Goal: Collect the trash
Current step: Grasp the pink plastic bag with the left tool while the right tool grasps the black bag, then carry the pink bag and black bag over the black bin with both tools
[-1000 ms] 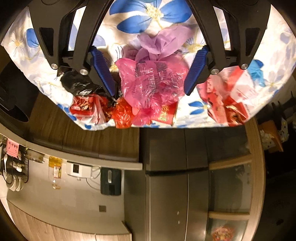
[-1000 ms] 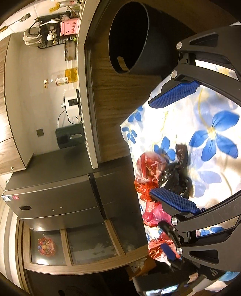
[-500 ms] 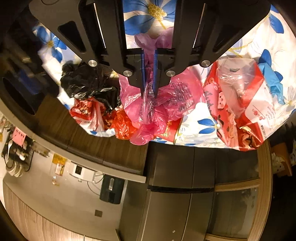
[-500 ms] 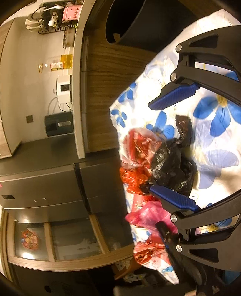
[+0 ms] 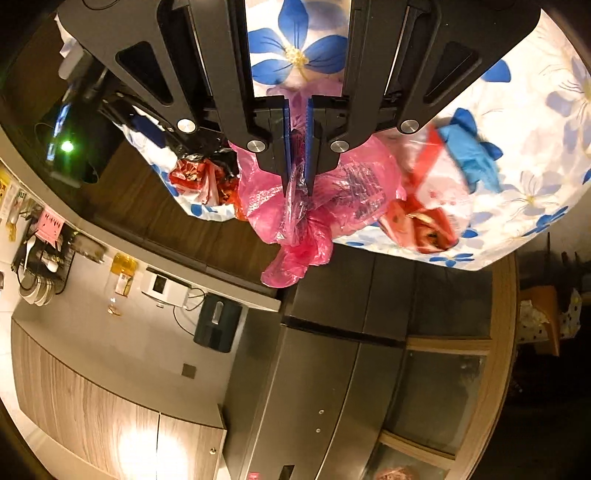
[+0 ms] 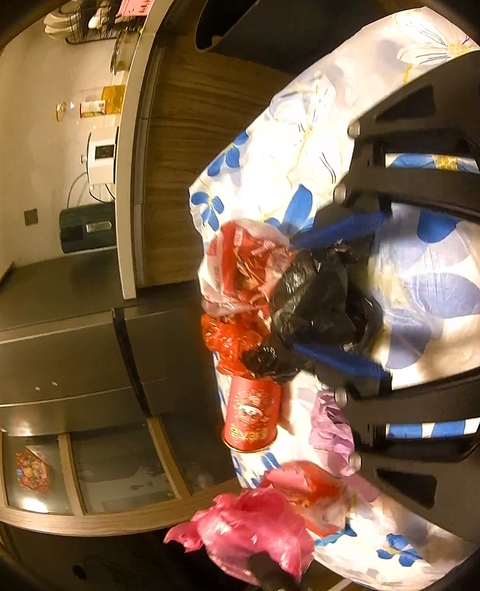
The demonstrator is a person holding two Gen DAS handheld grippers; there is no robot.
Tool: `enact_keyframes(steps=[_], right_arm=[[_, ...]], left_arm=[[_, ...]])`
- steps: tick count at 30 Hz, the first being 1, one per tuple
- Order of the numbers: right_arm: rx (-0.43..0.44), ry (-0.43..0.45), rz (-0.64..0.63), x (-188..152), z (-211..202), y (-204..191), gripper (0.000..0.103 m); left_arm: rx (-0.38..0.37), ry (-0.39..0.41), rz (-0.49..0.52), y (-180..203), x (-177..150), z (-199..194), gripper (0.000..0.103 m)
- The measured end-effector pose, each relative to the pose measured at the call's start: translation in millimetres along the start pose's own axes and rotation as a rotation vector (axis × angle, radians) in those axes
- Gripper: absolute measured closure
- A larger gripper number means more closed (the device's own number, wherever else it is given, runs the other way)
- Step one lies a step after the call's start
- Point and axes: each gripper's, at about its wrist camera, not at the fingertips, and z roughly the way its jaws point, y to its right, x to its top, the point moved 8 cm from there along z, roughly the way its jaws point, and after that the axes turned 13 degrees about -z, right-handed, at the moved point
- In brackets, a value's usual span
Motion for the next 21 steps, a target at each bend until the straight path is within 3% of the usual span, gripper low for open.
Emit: enact_keyframes(steps=[2, 4, 9, 21], right_arm=[[0.017, 0.007, -0.006, 0.2, -1.9, -2.3, 0.071], [0.031, 0.018, -0.010, 0.7, -7.3, -3.5, 0.092], [0.060, 0.057, -0.013, 1.5, -29.1, -7.6, 0.098], [0.046, 0.179, 0.026, 11.7, -105.9, 18.6, 0.099]], left_arm=[[0.004, -0.003, 0.003, 1.3, -1.8, -2.5, 0.098], [0.002, -0.006, 0.011, 3.1, -3.8, -6.3, 0.098], [-0.001, -0.012, 0.029, 6.8, -8.0, -13.4, 0.098], [-0.019, -0.010, 0.050, 25.3, -18.1, -33.8, 0.098]])
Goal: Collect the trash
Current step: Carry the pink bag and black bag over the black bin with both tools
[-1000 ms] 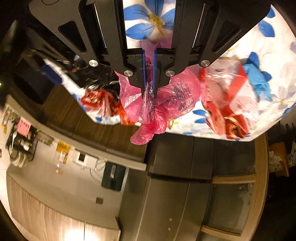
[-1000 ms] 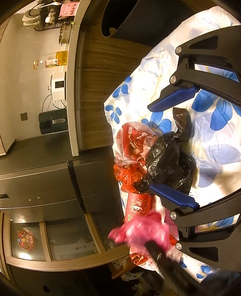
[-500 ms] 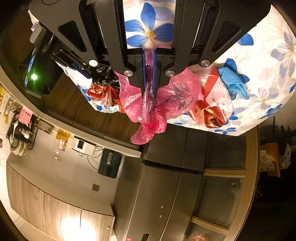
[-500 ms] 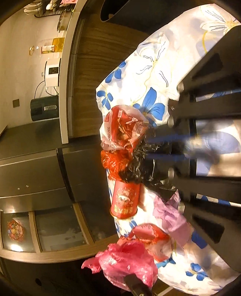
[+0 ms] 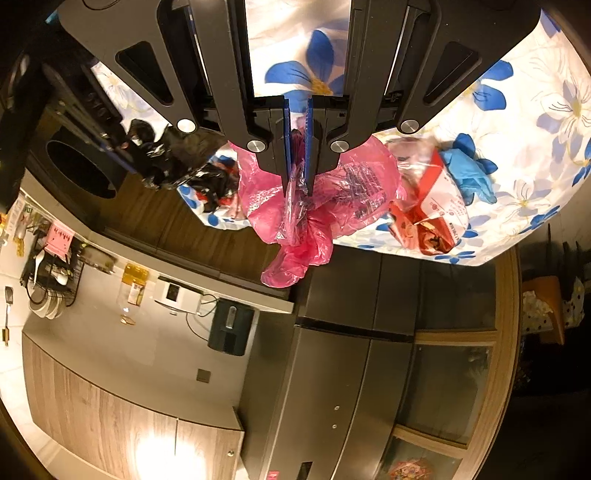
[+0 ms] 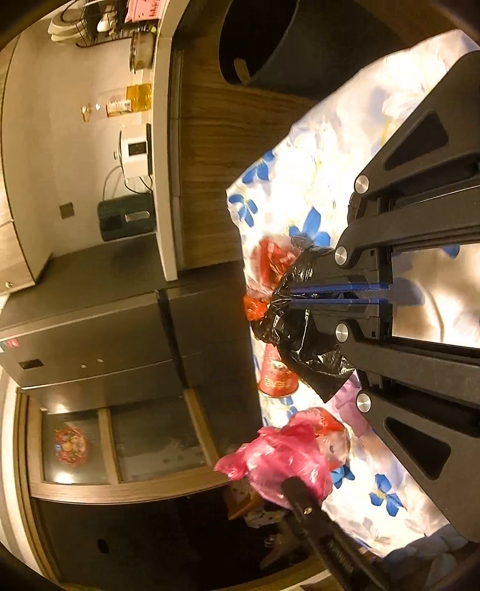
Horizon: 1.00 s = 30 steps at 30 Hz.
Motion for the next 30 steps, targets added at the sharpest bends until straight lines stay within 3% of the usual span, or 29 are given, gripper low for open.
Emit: enact_keyframes(steps=[15, 30], right_arm=[[-0.111, 0.080, 0.034, 13.1, -54.2, 58.2, 0.099], [-0.287, 0.136, 0.071, 24.0, -93.9, 144.8, 0.099]], left_arm=[[-0.059, -0.018, 0.073, 63.0, -22.6, -6.2, 0.098], [-0.211, -0.025, 0.185, 167.4, -36.8, 5.8, 0.098]])
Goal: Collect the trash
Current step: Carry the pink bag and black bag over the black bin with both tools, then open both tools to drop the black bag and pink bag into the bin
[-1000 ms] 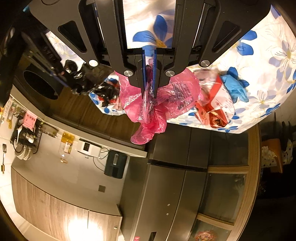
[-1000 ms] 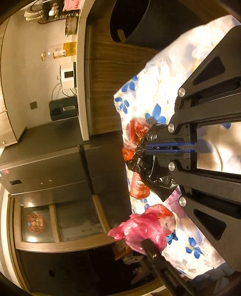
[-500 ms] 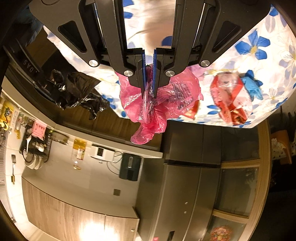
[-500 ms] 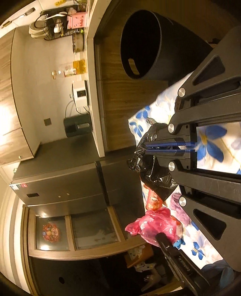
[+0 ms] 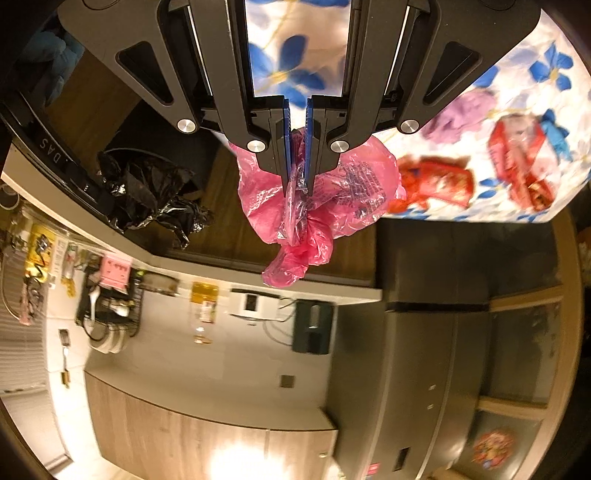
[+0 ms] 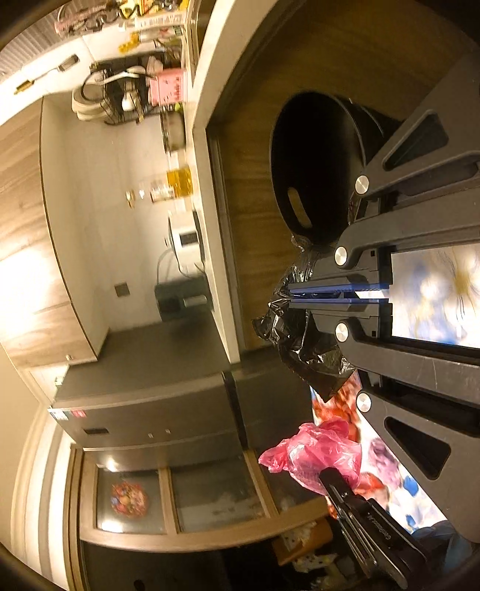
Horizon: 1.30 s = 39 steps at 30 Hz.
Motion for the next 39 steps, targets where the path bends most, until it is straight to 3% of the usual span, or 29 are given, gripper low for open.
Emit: enact_keyframes(steps=[10, 19, 39], right_arm=[[-0.142, 0.026, 0.020, 9.6, -0.7, 65.3, 0.099], [-0.211, 0.040, 0.064, 12.4, 2.6, 101.7, 0.099], [-0.252, 0.023, 0.083, 7.5, 19.9, 131.8, 0.099]], left_arm=[[-0.115, -0.011, 0.068, 78.8, -0.2, 37.8, 0.098], [-0.204, -0.013, 0.108, 137.2, -3.9, 69.6, 0.098], [-0.254, -0.064, 0.100, 170.4, -15.2, 116.7, 0.098]])
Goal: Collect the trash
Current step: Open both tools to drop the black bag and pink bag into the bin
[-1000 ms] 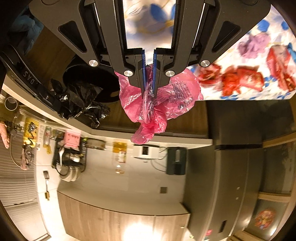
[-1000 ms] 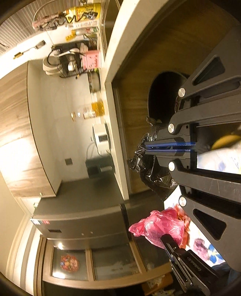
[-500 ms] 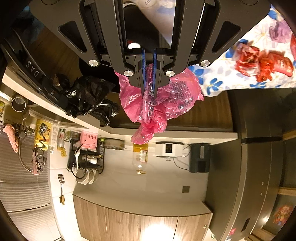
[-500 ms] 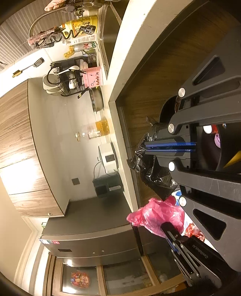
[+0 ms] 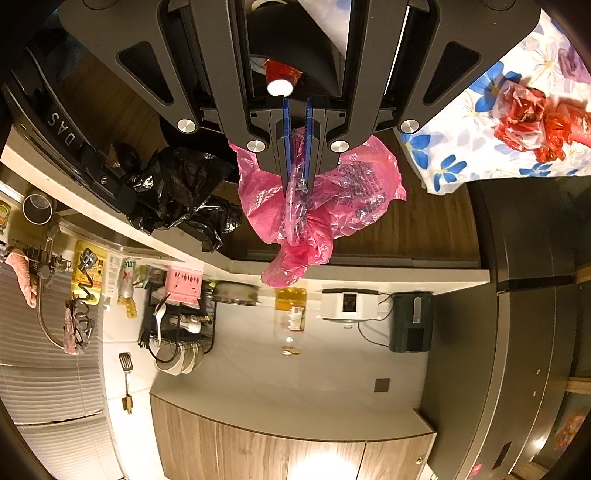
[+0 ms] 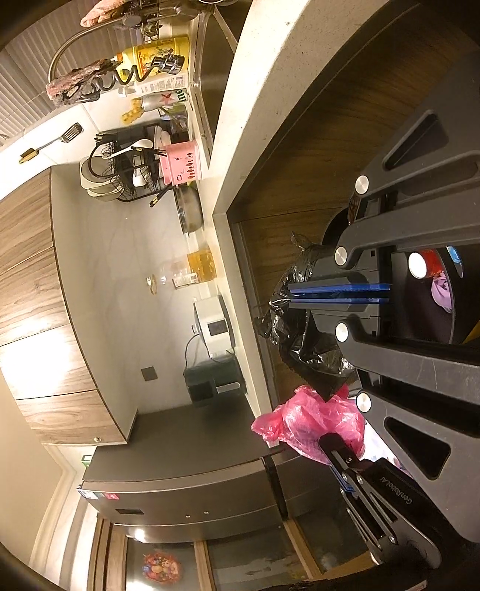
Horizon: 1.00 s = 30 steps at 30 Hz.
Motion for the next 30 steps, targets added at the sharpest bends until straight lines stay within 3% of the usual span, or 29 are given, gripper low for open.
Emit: enact_keyframes(steps=[17, 19, 22, 28, 30], right_arm=[[0.043, -0.035, 0.019, -12.8, 19.2, 4.0, 0.099], [0.045, -0.041, 0.020, -14.8, 21.6, 4.1, 0.094], [0.043, -0.048, 0.027, -17.6, 22.6, 5.3, 0.079], [0.034, -0.059, 0.031, -20.6, 19.5, 7.2, 0.071], [0.029, -0.059, 0.028, -20.5, 17.0, 6.7, 0.068]], left_arm=[[-0.052, -0.063, -0.022, 2.1, -14.4, 28.9, 0.097], [-0.062, -0.072, -0.023, 2.3, -16.0, 31.5, 0.095], [-0.069, -0.083, -0.032, 1.3, -18.9, 34.3, 0.088], [-0.066, -0.076, -0.037, -1.2, -21.4, 31.8, 0.058], [-0.060, -0.070, -0.044, -4.3, -21.0, 29.1, 0.055]])
